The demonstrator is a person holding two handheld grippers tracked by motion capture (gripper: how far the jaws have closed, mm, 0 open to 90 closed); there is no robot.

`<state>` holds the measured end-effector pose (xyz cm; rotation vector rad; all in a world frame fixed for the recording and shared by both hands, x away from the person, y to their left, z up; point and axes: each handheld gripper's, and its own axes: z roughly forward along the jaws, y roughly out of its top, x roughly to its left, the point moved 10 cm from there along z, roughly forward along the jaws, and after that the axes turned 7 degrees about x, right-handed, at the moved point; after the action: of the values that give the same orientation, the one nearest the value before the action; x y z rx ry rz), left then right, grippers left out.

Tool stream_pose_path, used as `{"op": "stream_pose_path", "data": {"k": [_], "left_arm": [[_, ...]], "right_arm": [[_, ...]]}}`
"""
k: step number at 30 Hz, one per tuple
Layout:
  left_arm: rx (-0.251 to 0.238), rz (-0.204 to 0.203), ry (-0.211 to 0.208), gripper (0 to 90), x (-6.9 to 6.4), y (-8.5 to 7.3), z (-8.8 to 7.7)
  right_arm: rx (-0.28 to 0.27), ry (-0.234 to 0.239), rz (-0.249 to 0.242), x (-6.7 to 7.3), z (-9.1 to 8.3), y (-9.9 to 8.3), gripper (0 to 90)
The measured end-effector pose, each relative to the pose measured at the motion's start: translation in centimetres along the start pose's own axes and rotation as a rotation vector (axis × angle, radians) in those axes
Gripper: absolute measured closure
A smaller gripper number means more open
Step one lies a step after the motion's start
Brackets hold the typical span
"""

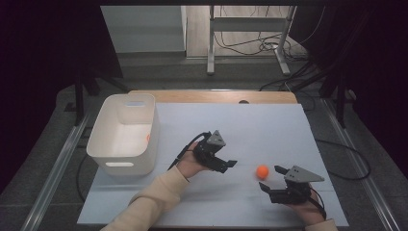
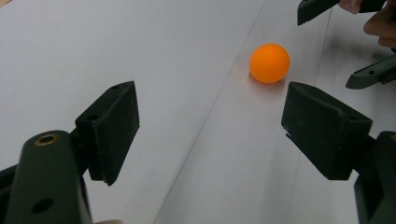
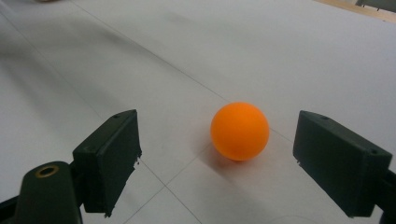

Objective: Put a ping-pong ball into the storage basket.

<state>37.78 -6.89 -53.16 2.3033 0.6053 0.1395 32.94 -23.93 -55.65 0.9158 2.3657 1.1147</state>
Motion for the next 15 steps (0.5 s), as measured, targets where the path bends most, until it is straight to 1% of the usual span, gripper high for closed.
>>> {"op": "stream_pose_path", "data": {"k": [11, 14, 15], "left_arm": [[0.021, 0.02, -0.012, 20.0, -0.5, 0.0, 1.3], [0.036, 0.034, -0.012, 19.7, -0.7, -0.2, 1.4], [0.036, 0.033, -0.012, 19.7, -0.6, -0.2, 1.5]], "right_arm": [[-0.006, 0.001, 0.006, 0.0, -0.1, 0.1, 15.5], [-0.011, 0.002, 0.009, -0.1, -0.2, 0.2, 15.5], [-0.012, 0.0, 0.013, -0.1, -0.2, 0.2, 15.5]]}}
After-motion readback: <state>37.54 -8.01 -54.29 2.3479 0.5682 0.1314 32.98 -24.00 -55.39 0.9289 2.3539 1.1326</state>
